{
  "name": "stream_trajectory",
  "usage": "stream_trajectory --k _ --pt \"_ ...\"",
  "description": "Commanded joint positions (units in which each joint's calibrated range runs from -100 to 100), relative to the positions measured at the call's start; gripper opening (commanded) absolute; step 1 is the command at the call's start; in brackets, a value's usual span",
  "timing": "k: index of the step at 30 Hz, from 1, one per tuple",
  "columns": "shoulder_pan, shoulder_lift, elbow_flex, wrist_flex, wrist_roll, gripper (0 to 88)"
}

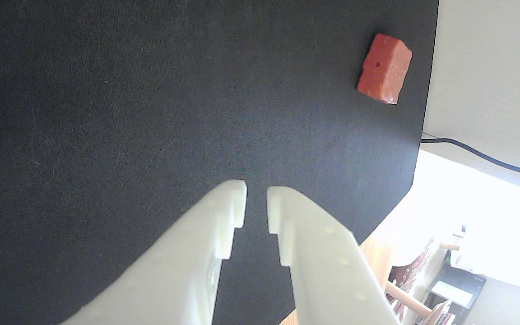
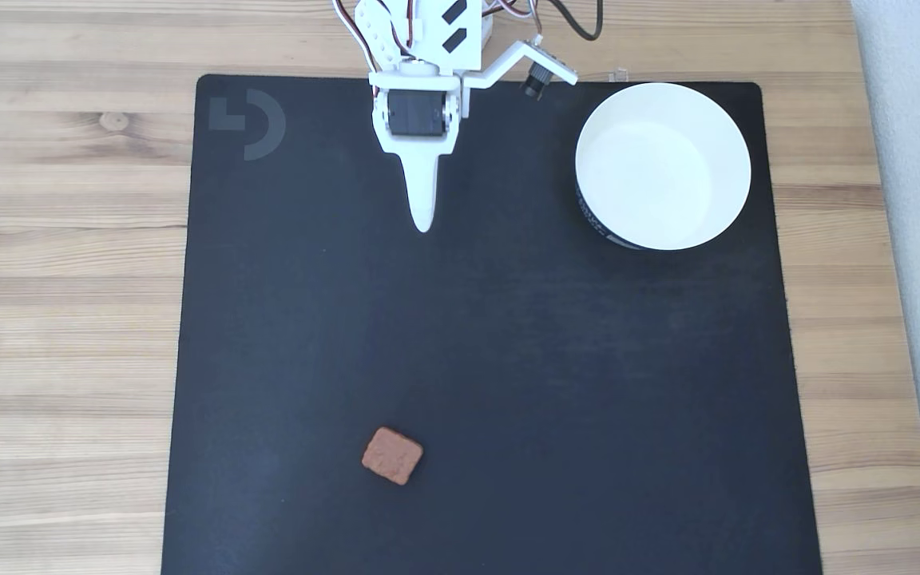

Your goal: Pick up the toy and place it on the plate

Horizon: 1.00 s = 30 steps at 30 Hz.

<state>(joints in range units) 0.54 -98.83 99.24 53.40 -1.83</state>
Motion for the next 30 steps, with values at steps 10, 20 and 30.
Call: stream_trajectory --k 10,20,30 --pt "0.5 -0.7 0.1 0.3 0.3 2.5" --pt "0.3 -0.4 -1.1 1.0 -0.2 2.3" --pt "0.3 20.5 -20.3 0.2 -0.2 2.3"
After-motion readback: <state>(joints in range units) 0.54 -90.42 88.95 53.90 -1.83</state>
